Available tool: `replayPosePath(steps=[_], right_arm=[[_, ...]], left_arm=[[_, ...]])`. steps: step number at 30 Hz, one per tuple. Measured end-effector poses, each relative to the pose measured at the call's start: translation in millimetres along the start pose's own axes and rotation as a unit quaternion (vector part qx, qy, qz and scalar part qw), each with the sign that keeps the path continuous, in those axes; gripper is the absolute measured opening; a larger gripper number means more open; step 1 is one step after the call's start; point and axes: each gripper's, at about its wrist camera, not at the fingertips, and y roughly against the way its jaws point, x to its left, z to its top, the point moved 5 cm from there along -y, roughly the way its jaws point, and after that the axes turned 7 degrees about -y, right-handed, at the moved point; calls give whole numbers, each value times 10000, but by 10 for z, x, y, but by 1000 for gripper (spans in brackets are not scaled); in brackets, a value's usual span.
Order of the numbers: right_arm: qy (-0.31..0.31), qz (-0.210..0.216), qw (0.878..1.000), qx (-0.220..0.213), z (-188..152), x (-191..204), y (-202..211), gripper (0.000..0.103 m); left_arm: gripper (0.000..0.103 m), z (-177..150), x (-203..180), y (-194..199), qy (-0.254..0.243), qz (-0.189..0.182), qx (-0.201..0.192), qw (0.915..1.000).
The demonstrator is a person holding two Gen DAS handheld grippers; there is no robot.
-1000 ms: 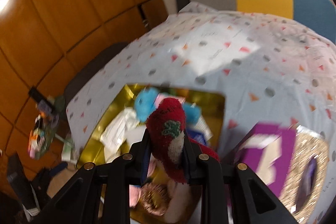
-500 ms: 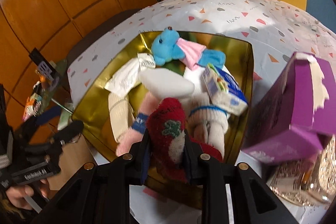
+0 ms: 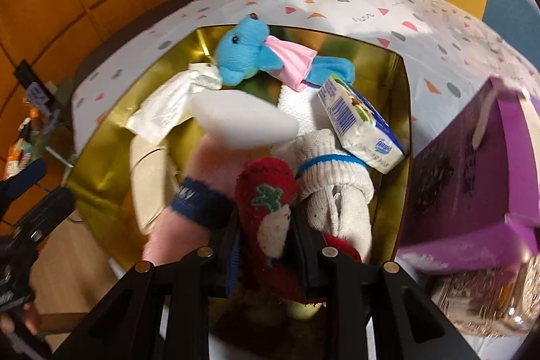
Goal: Organize soft objects
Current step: 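Carry the red sock over the gold tray and open the right gripper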
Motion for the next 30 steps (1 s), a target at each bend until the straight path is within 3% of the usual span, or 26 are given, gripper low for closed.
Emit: replayPosePath(steps=[4,9,14,18,30], right_arm=[[53,-188,9998,24,62,17,-94,27],[122,-98,9998,-152,16,60,-51,43],[89,-169,9992,-363,-52,56,56,47],[5,-195,9977,-650,-87,29,227,73],[-325,-576,9878,-1413,-173,-148,741,74]], left_arm=[[94,0,19,6,13,25,-1,10000],[95,4,36,17,46,63,-9,10000],[96,14,21,57,48,104,-40,9999],[97,27,-12,91,20,102,-99,9999],[101,56,-186,228,-180,125,-271,9994]])
